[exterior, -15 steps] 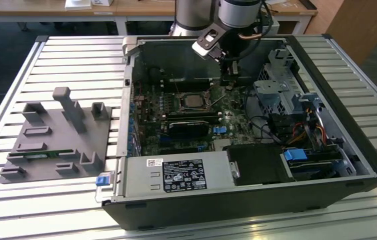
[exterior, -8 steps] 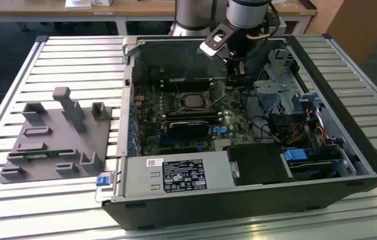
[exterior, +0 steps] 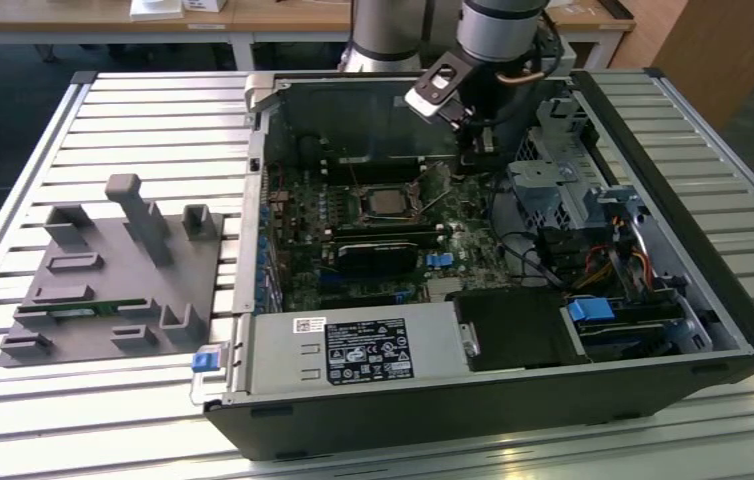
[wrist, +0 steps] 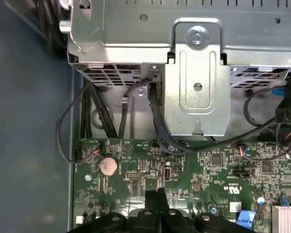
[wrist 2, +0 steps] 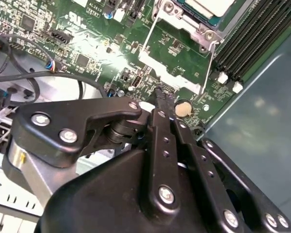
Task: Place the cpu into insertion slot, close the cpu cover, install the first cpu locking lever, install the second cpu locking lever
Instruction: 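Close the cpu cover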
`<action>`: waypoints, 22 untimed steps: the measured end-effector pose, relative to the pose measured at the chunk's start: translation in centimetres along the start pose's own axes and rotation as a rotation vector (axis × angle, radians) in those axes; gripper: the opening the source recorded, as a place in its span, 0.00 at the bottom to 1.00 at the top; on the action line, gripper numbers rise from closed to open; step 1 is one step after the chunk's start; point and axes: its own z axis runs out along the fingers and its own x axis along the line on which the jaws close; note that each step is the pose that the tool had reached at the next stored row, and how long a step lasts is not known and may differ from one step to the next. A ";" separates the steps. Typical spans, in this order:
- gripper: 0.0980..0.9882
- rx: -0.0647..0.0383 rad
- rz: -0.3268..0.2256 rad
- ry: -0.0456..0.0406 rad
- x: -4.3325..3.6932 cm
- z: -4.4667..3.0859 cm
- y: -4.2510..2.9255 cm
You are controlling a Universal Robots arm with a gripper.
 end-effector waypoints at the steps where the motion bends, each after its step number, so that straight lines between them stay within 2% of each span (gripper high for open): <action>1: 0.01 0.000 0.000 -0.0001 0.00 0.17 -0.01; 4: 0.01 0.000 0.000 0.0001 0.00 0.54 -0.06; 12: 0.01 0.000 0.000 -0.0001 -0.01 0.51 -2.78; 17: 0.01 0.000 0.000 0.0000 -0.02 0.60 -3.91; 22: 0.01 0.000 0.000 0.0000 0.00 0.90 -4.72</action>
